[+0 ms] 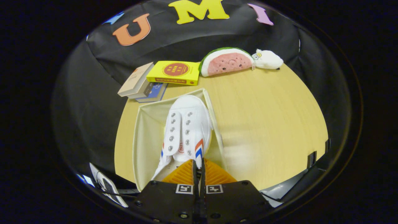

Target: Open the storage box then place both shoes into the box .Put the left shoe in first, then the right shoe, with the right side of both shoes facing outward in a uniform manner.

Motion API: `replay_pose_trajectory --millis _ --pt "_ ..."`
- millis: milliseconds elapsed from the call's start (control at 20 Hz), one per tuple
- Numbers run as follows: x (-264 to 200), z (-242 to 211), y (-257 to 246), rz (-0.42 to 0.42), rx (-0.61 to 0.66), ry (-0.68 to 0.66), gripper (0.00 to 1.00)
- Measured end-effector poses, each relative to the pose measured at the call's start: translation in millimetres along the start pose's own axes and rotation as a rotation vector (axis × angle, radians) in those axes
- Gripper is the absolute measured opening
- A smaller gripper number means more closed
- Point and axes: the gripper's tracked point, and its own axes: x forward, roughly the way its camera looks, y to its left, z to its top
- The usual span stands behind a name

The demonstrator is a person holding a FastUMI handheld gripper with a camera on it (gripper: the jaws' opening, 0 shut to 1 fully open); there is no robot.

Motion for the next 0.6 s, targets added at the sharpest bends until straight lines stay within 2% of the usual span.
replay_pose_trajectory --millis 300,350,400,550,600 --pt "11 -4 -8 -0.03 -0.019 0.001 0.0" --pt "10 -6 -4 -0.007 -0.006 0.0 0.0" --pt "9 -6 2 0.026 0.005 -0.001 0.09" --pt "-5 3 0 0.031 0.017 -0.053 0.44" --pt "-10 6 1 0.036 0.022 -0.074 0.47"
